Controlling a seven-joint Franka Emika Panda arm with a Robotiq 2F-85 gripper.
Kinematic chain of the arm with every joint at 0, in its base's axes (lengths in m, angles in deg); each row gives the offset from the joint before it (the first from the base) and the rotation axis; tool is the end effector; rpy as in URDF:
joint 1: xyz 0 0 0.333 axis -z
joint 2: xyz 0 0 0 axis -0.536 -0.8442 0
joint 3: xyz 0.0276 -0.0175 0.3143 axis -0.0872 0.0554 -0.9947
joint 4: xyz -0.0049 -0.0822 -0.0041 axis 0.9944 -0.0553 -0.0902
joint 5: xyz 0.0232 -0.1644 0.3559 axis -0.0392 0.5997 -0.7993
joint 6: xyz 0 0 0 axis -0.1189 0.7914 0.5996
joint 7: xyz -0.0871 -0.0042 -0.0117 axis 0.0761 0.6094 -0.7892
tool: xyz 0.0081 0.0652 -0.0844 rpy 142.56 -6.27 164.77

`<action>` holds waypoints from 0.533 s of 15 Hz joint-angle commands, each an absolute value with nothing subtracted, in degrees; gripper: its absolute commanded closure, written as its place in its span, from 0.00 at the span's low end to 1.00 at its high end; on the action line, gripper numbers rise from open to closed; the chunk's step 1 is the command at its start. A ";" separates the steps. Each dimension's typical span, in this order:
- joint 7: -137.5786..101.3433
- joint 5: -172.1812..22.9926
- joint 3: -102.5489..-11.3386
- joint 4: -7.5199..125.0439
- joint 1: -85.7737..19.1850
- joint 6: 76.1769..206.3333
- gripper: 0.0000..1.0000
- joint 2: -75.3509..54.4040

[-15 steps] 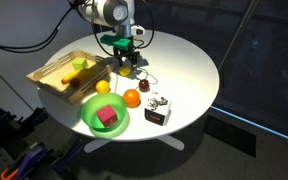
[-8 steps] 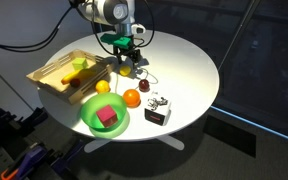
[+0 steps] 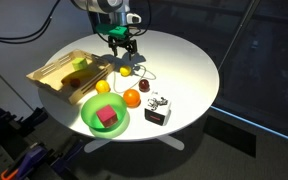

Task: Put the lemon on the table.

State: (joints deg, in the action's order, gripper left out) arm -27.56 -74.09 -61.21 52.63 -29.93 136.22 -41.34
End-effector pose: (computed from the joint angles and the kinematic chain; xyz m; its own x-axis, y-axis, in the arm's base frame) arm 0.7026 -0.0287 0.1687 0.9937 0.0832 -0.0747 0.0858 -0.9958 0.0330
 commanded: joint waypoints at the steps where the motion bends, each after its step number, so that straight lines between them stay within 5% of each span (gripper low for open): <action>1: -29.51 -74.17 -62.03 58.99 -30.60 133.55 0.00 -34.87; 8: -28.08 -73.96 -62.69 70.33 -33.23 128.23 0.00 -23.50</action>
State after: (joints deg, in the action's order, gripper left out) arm -28.26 -74.09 -62.47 63.65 -32.56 129.71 -30.07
